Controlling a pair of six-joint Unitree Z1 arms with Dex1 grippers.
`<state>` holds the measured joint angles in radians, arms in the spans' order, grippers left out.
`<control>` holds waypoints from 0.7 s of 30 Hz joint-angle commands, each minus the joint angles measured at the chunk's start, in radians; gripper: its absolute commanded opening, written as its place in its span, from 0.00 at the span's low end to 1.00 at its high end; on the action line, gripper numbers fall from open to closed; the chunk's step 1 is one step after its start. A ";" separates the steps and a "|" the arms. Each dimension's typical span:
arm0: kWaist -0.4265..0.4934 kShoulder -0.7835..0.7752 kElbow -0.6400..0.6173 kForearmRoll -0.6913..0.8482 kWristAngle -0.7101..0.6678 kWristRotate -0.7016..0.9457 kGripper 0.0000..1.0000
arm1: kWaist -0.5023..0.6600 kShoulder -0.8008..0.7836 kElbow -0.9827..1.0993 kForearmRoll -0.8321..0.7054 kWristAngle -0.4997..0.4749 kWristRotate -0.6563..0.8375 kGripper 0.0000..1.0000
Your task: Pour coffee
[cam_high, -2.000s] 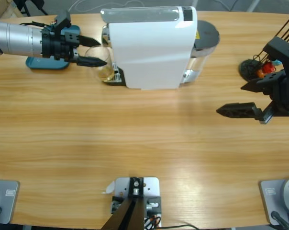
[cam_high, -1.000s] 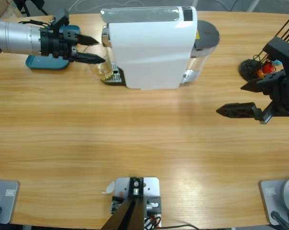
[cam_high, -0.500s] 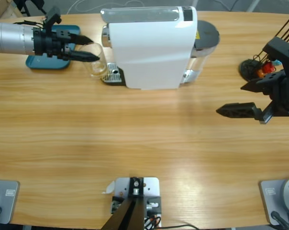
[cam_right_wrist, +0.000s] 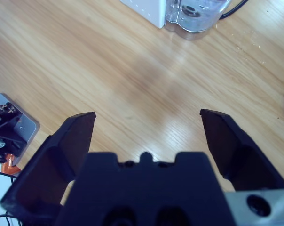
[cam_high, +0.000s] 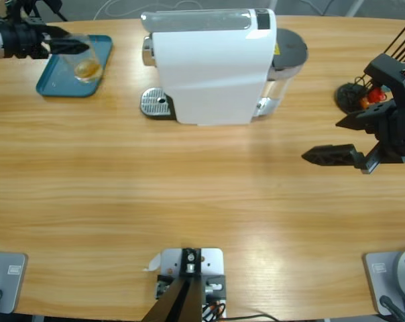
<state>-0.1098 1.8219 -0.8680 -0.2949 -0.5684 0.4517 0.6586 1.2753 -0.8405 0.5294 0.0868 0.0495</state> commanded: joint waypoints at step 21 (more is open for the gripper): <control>0.029 0.228 -0.003 -0.311 0.222 -0.184 0.00 | -0.014 0.044 0.009 0.007 0.017 -0.019 0.99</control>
<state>-0.0596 1.9995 -0.8843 -0.5872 -0.3570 0.2704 0.6585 1.2895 -0.8418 0.5295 0.0896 0.0448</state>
